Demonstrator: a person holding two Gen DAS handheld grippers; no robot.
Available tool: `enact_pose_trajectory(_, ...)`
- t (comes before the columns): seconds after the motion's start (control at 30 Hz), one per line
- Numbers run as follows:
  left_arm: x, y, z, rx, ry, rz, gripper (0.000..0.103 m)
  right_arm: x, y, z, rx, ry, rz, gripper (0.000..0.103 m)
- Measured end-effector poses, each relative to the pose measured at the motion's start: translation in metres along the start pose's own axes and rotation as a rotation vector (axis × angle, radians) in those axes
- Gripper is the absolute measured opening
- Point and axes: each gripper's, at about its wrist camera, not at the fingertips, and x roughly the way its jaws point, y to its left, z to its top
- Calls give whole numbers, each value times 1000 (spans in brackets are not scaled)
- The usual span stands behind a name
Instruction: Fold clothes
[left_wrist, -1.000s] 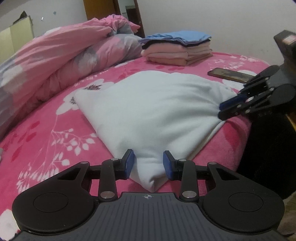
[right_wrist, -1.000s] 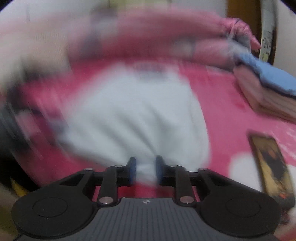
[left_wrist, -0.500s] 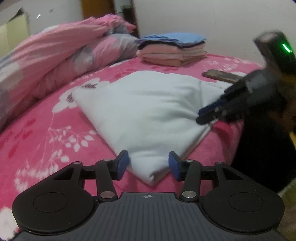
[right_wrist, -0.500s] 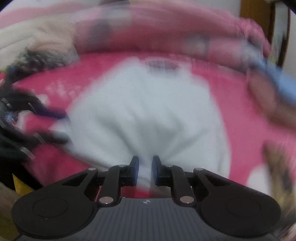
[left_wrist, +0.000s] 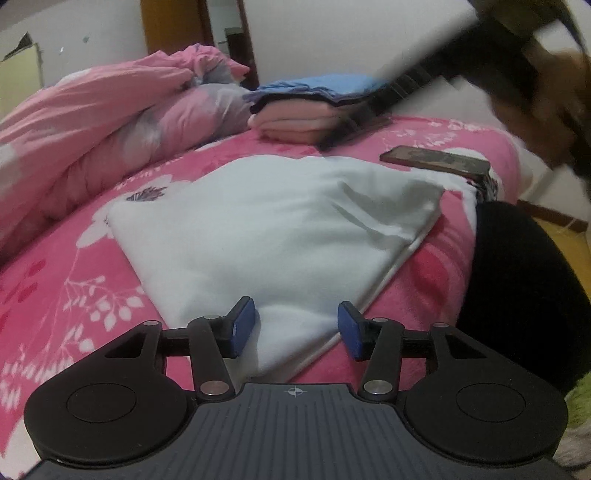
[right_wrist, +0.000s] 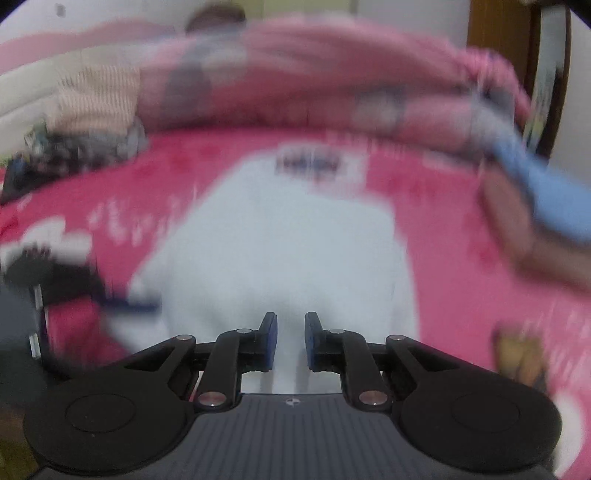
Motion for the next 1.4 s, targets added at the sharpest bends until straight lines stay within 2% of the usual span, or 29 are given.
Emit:
enact_pose_trajectory(0.07, 0, 1, -1, -18, -5, -2, 50, 6, -6, 15, -11, -45, 0, 15)
enact_pose_trajectory(0.13, -1, 6, -4, -63, -21, -28, 50, 39, -17, 11, -33, 23, -19, 15)
enact_pose_trajectory(0.2, -3, 11, -7, -107, -36, -54, 50, 74, -34, -8, -36, 108, -32, 14)
enact_pose_trajectory(0.23, -4, 14, -9, -132, -45, -63, 50, 78, -45, -10, 8, 109, -9, 12)
enact_pose_trajectory(0.3, -6, 18, -12, -164, -59, -83, 50, 74, -52, 9, 62, 136, -14, 7)
enact_pose_trajectory(0.4, -7, 25, -16, -212, -81, -120, 50, 57, -29, 45, -45, 63, -45, 8)
enact_pose_trajectory(0.47, -8, 28, -18, -234, -89, -139, 50, 62, -10, 62, -88, 17, 50, 8)
enact_pose_trajectory(0.5, -9, 29, -19, -248, -93, -146, 50, 73, -2, 63, -134, 24, 66, 7)
enact_pose_trajectory(0.53, -9, 30, -20, -267, -101, -153, 50, 90, 6, 60, -189, 55, 54, 7)
enact_pose_trajectory(0.6, -7, 30, -23, -295, -115, -173, 50, 130, 7, 44, -271, 158, -38, 6)
enact_pose_trajectory(0.73, -8, 30, -27, -294, -131, -182, 50, 148, -8, 49, -217, 195, -123, 7)
enact_pose_trajectory(0.8, -9, 31, -29, -294, -136, -189, 50, 136, 3, 70, -238, 141, -90, 7)
enact_pose_trajectory(0.87, -9, 32, -30, -299, -139, -194, 50, 133, 14, 87, -223, 78, 12, 7)
enact_pose_trajectory(0.9, -9, 32, -30, -305, -141, -196, 50, 137, 18, 93, -221, 59, 61, 7)
enact_pose_trajectory(0.93, -9, 32, -31, -311, -142, -198, 50, 152, 20, 92, -236, 76, 83, 7)
enact_pose_trajectory(1.0, -9, 34, -32, -326, -149, -209, 50, 196, 13, 73, -295, 177, -32, 6)
enact_pose_trajectory(1.03, -9, 35, -33, -333, -152, -214, 50, 204, 4, 67, -289, 163, -54, 6)
enact_pose_trajectory(1.07, -9, 37, -33, -341, -155, -220, 50, 207, -1, 66, -281, 157, -72, 6)
enact_pose_trajectory(1.17, -8, 39, -37, -355, -168, -232, 50, 188, 4, 93, -262, 164, -98, 7)
enact_pose_trajectory(1.23, -8, 39, -37, -360, -171, -236, 50, 169, 14, 109, -280, 95, -51, 7)
enact_pose_trajectory(1.3, -8, 39, -37, -366, -172, -236, 50, 165, 25, 120, -270, 37, 79, 7)
enact_pose_trajectory(1.37, -8, 38, -38, -364, -175, -233, 50, 195, 36, 117, -290, 66, 129, 6)
enact_pose_trajectory(1.4, -8, 38, -38, -364, -176, -232, 50, 219, 36, 107, -313, 109, 81, 6)
